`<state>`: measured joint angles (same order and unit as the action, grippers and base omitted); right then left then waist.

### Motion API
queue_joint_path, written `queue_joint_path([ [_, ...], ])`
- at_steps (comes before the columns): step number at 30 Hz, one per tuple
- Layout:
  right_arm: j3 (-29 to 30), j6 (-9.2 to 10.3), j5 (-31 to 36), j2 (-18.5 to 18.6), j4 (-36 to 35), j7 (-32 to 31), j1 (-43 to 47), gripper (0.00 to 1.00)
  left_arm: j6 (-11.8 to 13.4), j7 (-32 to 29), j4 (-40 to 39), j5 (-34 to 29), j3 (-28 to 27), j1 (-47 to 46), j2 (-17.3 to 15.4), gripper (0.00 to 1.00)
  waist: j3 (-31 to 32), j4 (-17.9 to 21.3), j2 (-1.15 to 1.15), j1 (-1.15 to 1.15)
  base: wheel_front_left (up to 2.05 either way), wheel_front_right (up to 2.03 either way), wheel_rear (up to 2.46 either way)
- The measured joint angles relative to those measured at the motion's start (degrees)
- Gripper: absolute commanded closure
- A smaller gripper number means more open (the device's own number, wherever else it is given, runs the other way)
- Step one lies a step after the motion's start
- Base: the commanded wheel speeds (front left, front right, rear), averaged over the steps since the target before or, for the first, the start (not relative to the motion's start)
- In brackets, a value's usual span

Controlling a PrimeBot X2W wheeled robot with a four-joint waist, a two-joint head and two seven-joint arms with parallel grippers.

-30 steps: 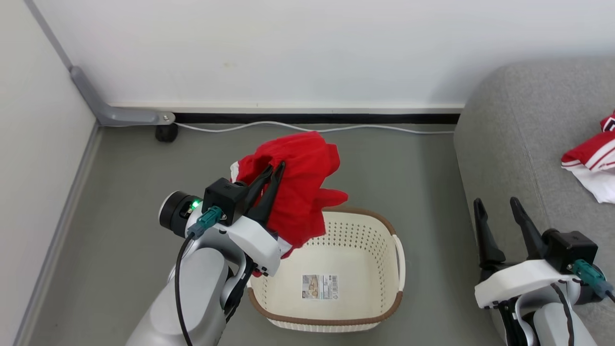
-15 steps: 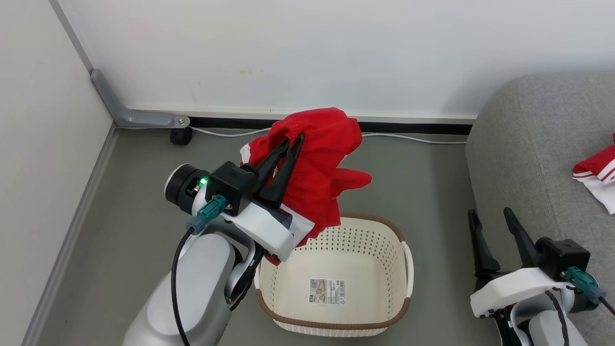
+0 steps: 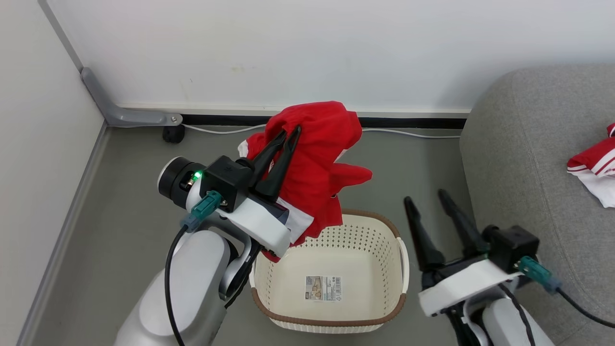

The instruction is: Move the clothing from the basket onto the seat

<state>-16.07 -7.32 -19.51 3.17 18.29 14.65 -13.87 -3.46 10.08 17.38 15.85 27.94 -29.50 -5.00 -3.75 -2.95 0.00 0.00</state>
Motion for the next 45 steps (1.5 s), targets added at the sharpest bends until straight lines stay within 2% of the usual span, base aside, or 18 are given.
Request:
queue_joint_path([
  [8, -14.3, 0.00, -8.4, 0.4, -4.6, 0.0, -3.4, 0.00, 0.0, 0.3, 0.3, 0.3, 0.5, -0.1, -0.2, 1.00, -1.3, 0.2, 0.00, 0.00, 0.00, 0.00, 0.00],
  [16, -24.9, 0.01, -16.6, 2.2, -2.8, 0.0, -8.4, 0.00, -0.1, 0.8, 1.2, 0.3, 1.6, -1.4, 0.0, 1.00, -2.7, -0.1, 0.00, 0.00, 0.00, 0.00, 0.00],
  [25, -32.1, 0.01, -22.9, 2.1, 3.7, 0.0, -13.8, 0.00, -0.5, 1.1, 1.8, 0.3, 2.9, -2.8, 0.5, 1.00, -3.5, -1.5, 0.00, 0.00, 0.00, 0.00, 0.00],
  [33, -34.3, 0.01, -26.1, 1.0, 6.6, 0.0, -18.8, 0.00, -0.5, 2.1, 3.2, 0.4, 4.5, -3.0, 0.9, 1.00, -4.2, -3.2, 0.00, 0.00, 0.00, 0.00, 0.00],
  [34, -34.5, 0.01, -26.1, 1.0, 6.9, 0.0, -19.1, 0.09, -0.5, 2.1, 3.4, 0.4, 4.6, -3.0, 0.9, 1.00, -4.2, -3.3, 0.00, 0.00, 0.00, 0.00, 0.00],
  [35, -34.6, 0.01, -26.1, 1.0, 7.2, 0.0, -19.3, 0.35, -0.5, 2.1, 3.6, 0.4, 4.7, -3.0, 0.9, 1.00, -4.2, -3.3, 0.00, 0.00, 0.00, 0.00, 0.00],
  [36, -34.7, 0.01, -26.0, 1.0, 7.6, 0.0, -19.7, 0.90, -0.5, 2.3, 3.7, 0.4, 4.7, -3.0, 0.9, 1.00, -4.1, -3.4, 0.00, 0.00, 0.00, 0.00, 0.00],
  [37, -34.7, 0.01, -25.9, 0.9, 7.9, 0.0, -19.9, 1.00, -0.5, 2.4, 3.9, 0.5, 4.8, -3.0, 1.0, 1.00, -4.1, -3.4, 0.00, 0.00, 0.00, 0.00, 0.00],
  [42, -33.7, 0.01, -24.9, 0.9, 7.8, 0.0, -20.0, 1.00, -0.5, 2.8, 4.5, 0.9, 5.2, -3.0, 1.5, 1.00, -4.2, -3.2, 0.00, 0.00, 0.00, 0.00, 0.00],
  [43, -33.5, 0.01, -24.6, 0.9, 7.8, 0.0, -19.9, 1.00, -0.5, 2.9, 4.7, 0.9, 5.3, -3.0, 1.5, 0.73, -4.2, -3.1, 0.00, 0.00, 0.00, 0.00, 0.00],
  [44, -33.4, 0.01, -24.2, 0.9, 7.8, 0.0, -19.9, 1.00, -0.5, 3.1, 4.8, 1.0, 5.3, -3.0, 1.5, 0.25, -4.2, -3.0, 0.00, 0.00, 0.00, 0.00, 0.00],
  [45, -33.1, 0.01, -23.8, 0.9, 7.7, 0.0, -19.9, 1.00, -0.5, 3.1, 5.0, 1.0, 5.3, -3.0, 1.5, 0.00, -4.2, -2.9, 0.00, 0.00, 0.00, 0.00, 0.00],
])
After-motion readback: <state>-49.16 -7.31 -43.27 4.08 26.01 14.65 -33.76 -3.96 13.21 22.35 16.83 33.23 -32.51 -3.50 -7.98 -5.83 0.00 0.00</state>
